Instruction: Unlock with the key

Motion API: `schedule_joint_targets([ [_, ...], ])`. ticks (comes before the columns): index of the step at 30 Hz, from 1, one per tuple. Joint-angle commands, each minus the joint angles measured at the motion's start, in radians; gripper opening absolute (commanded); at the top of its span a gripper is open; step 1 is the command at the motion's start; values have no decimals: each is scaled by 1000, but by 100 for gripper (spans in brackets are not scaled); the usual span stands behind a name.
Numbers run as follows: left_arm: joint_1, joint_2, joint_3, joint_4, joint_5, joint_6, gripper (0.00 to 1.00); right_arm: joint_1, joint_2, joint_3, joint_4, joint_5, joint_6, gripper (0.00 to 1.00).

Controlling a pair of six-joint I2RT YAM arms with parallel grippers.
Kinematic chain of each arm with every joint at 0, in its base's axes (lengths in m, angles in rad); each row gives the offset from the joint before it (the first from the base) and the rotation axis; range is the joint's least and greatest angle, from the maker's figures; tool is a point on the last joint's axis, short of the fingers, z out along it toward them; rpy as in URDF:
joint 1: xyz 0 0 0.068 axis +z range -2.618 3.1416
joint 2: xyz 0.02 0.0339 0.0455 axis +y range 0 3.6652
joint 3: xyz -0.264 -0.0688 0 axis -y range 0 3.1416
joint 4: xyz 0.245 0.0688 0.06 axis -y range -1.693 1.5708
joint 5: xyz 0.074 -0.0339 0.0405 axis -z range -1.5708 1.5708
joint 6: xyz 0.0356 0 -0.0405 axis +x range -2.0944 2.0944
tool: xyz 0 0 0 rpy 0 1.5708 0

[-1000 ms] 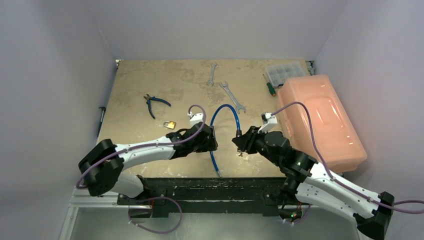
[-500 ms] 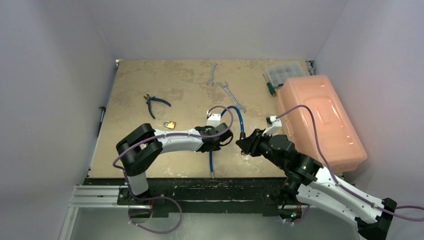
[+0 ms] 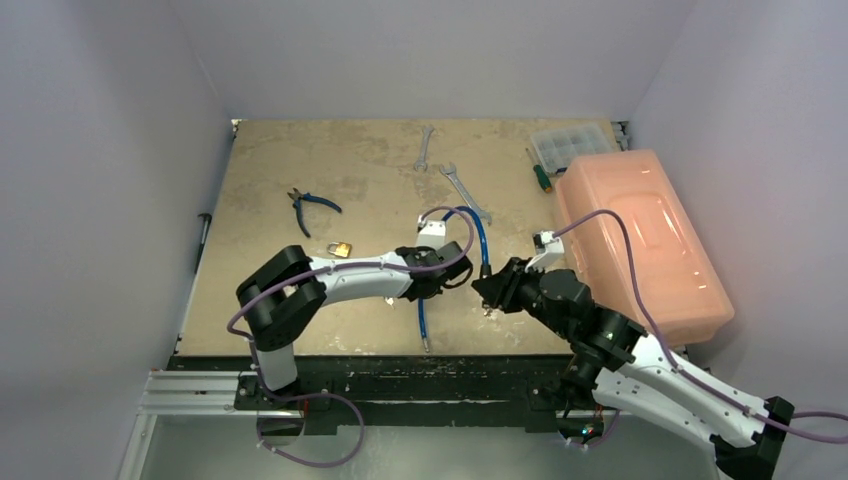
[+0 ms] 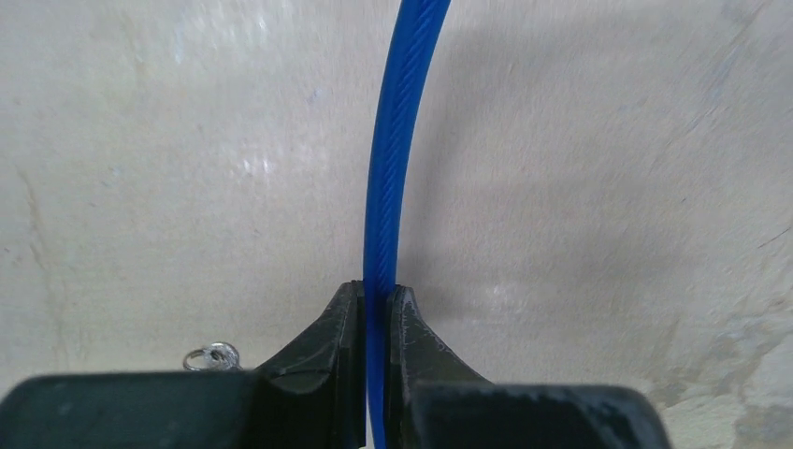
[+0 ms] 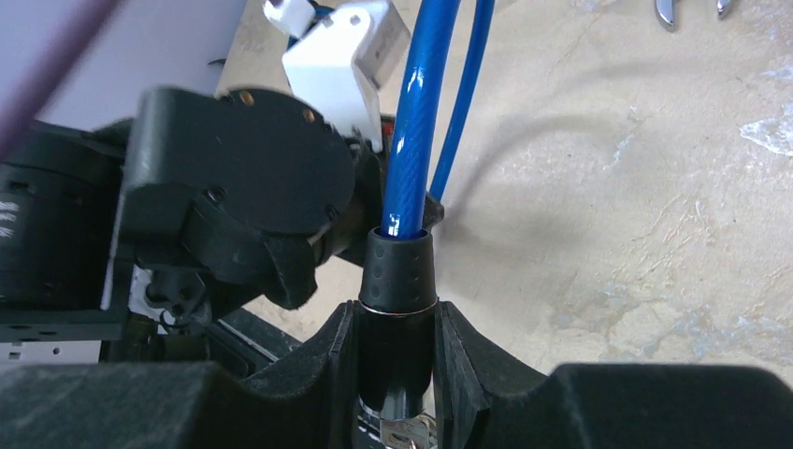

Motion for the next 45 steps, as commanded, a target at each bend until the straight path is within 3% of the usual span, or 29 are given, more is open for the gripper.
schedule_joint_targets([
  [1,36,-72,137,-57,-108,62,0,-2,62,74,113,19,-42,0],
  [5,118,-89,174,-55,-111,126,0,-10,146,106,159,14,-58,0],
  [10,230,-95,175,75,-69,246,0,-58,247,72,282,-54,-41,0],
  [15,305,-12,236,157,-105,369,0,-116,386,15,443,-183,-4,0],
  [22,438,117,326,185,-86,409,0,-124,555,-27,567,-310,41,0],
  [29,484,279,439,164,-104,429,0,-128,658,-101,643,-381,73,0],
  [38,500,421,545,84,-190,472,0,-165,915,-80,696,-424,35,0],
  [39,503,427,544,84,-194,477,0,-176,939,-66,692,-431,24,1],
  [45,506,465,550,58,-235,479,4,-240,993,-5,653,-468,-26,39],
])
